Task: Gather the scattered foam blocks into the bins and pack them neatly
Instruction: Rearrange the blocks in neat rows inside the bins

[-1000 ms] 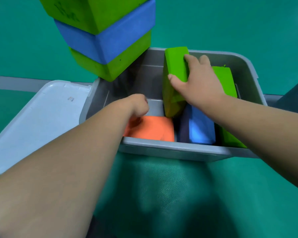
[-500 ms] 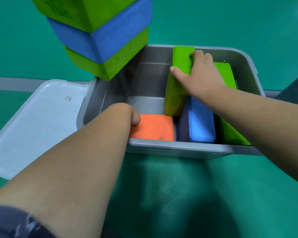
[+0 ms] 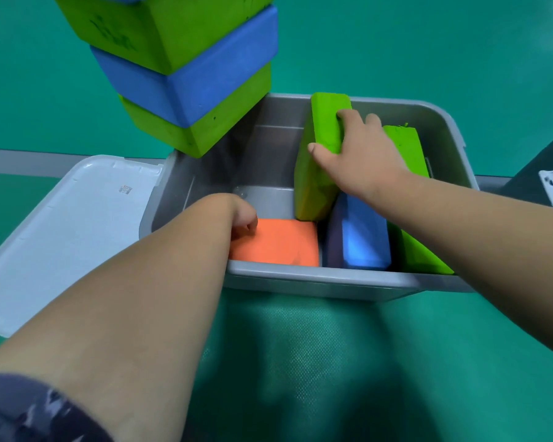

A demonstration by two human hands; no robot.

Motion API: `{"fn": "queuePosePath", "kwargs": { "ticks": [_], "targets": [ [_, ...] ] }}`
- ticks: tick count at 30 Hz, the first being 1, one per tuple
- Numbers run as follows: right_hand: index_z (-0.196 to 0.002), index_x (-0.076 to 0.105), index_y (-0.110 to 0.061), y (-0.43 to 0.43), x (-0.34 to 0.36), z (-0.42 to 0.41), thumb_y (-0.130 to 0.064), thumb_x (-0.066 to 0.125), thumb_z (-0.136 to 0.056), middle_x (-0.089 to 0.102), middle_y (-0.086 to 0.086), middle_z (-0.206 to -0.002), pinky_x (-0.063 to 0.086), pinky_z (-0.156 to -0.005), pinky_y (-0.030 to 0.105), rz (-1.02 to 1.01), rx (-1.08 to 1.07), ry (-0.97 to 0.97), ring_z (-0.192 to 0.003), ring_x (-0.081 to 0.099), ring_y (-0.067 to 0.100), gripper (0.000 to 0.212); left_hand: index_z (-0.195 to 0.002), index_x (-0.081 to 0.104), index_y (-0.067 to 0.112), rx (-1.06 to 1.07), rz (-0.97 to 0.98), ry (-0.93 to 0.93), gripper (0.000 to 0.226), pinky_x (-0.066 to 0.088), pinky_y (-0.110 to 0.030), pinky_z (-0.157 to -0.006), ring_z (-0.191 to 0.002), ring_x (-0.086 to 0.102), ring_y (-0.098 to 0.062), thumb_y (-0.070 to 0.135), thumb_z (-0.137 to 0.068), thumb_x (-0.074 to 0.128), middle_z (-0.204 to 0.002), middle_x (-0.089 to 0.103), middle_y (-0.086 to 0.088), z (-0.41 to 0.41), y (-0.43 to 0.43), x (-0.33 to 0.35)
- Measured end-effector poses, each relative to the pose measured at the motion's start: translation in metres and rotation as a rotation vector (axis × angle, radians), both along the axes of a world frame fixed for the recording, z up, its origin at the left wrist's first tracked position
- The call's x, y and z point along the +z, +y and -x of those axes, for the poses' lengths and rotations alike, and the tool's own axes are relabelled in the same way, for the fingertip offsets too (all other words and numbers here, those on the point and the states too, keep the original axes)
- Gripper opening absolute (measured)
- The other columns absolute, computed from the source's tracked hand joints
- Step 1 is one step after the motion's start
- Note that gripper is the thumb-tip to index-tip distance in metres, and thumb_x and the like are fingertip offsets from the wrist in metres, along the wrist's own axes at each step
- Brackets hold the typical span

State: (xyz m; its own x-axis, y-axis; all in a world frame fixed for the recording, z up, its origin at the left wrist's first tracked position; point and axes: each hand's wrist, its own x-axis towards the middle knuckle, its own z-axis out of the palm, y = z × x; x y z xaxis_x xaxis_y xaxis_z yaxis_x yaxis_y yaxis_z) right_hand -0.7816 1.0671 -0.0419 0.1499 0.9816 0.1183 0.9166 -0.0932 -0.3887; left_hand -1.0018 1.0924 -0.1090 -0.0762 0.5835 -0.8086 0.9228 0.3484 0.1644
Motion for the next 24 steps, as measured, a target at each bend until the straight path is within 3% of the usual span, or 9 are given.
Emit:
{"fn": "queuePosePath", "kwargs": {
  "ticks": [3,6,7,10,14,16,21,24],
  "targets": [
    [-0.15,0.039,-0.014,0.0,0.005,-0.001,-0.065,0.056,-0.093,0.045,0.018,-0.137,0.047,-0.1,0.047,-0.086,-0.017,0.048,-0.116,0.059,0.043,0.079,-0.1,0.058,0.008,0.059,-0.014,-0.025,0.021,0.045,-0.037,-0.082,-0.071,0.052,-0.029,0.029,-0.101,0.055,-0.087,0.057,-0.012,0.002,0.0,0.002],
    [-0.145,0.042,-0.012,0.0,0.006,0.003,-0.066,0.059,-0.092,0.044,0.018,-0.136,0.048,-0.101,0.048,-0.09,-0.006,0.057,-0.114,0.06,0.044,0.077,-0.106,0.058,0.008,0.127,-0.029,-0.065,0.021,0.045,-0.038,-0.087,-0.072,0.052,-0.029,0.028,-0.102,0.056,-0.085,0.054,-0.013,-0.002,-0.003,0.01],
    [-0.142,0.042,-0.011,-0.001,0.005,0.005,-0.065,0.06,-0.092,0.044,0.019,-0.134,0.048,-0.1,0.048,-0.084,0.006,0.041,-0.111,0.06,0.045,0.076,-0.112,0.06,0.005,0.155,-0.042,-0.093,0.025,0.046,-0.04,-0.09,-0.079,0.057,-0.032,0.028,-0.101,0.058,-0.091,0.058,-0.015,-0.003,-0.002,0.01],
    [-0.136,0.043,-0.008,-0.006,-0.003,0.01,-0.064,0.062,-0.091,0.044,0.019,-0.131,0.048,-0.095,0.047,-0.068,0.038,-0.008,-0.106,0.06,0.044,0.074,-0.139,0.055,0.002,0.237,-0.055,-0.157,0.054,0.045,-0.049,-0.109,-0.119,0.06,-0.039,0.032,-0.096,0.067,-0.134,0.06,-0.02,-0.003,-0.002,0.008],
    [-0.135,0.042,-0.006,-0.005,-0.002,0.01,-0.063,0.062,-0.092,0.044,0.02,-0.13,0.047,-0.093,0.045,-0.059,0.016,-0.007,-0.103,0.06,0.044,0.074,-0.15,0.045,0.006,0.191,-0.045,-0.166,0.071,0.043,-0.049,-0.113,-0.128,0.056,-0.038,0.043,-0.095,0.071,-0.148,0.052,-0.018,-0.006,-0.007,0.013],
    [-0.135,0.042,-0.006,-0.002,0.0,0.009,-0.062,0.062,-0.092,0.044,0.02,-0.129,0.048,-0.092,0.046,-0.063,-0.003,-0.002,-0.102,0.061,0.045,0.074,-0.15,0.046,0.006,0.153,-0.056,-0.164,0.072,0.044,-0.047,-0.112,-0.126,0.058,-0.036,0.045,-0.094,0.072,-0.147,0.054,-0.017,-0.007,-0.007,0.017],
    [-0.136,0.041,-0.008,0.003,0.006,0.01,-0.062,0.062,-0.093,0.044,0.02,-0.128,0.05,-0.089,0.047,-0.053,-0.048,-0.002,-0.101,0.062,0.046,0.072,-0.135,0.055,0.013,0.159,-0.109,-0.189,0.068,0.049,-0.041,-0.094,-0.094,0.063,-0.031,0.051,-0.085,0.08,-0.116,0.061,-0.012,-0.004,-0.01,0.037],
    [-0.134,0.04,-0.007,0.005,0.008,0.012,-0.06,0.062,-0.094,0.044,0.021,-0.129,0.05,-0.088,0.047,-0.061,-0.074,0.02,-0.101,0.062,0.046,0.07,-0.143,0.047,0.015,0.175,-0.164,-0.191,0.089,0.051,-0.049,-0.102,-0.104,0.065,-0.035,0.053,-0.072,0.087,-0.125,0.062,-0.012,-0.009,-0.011,0.051]
  ]
}}
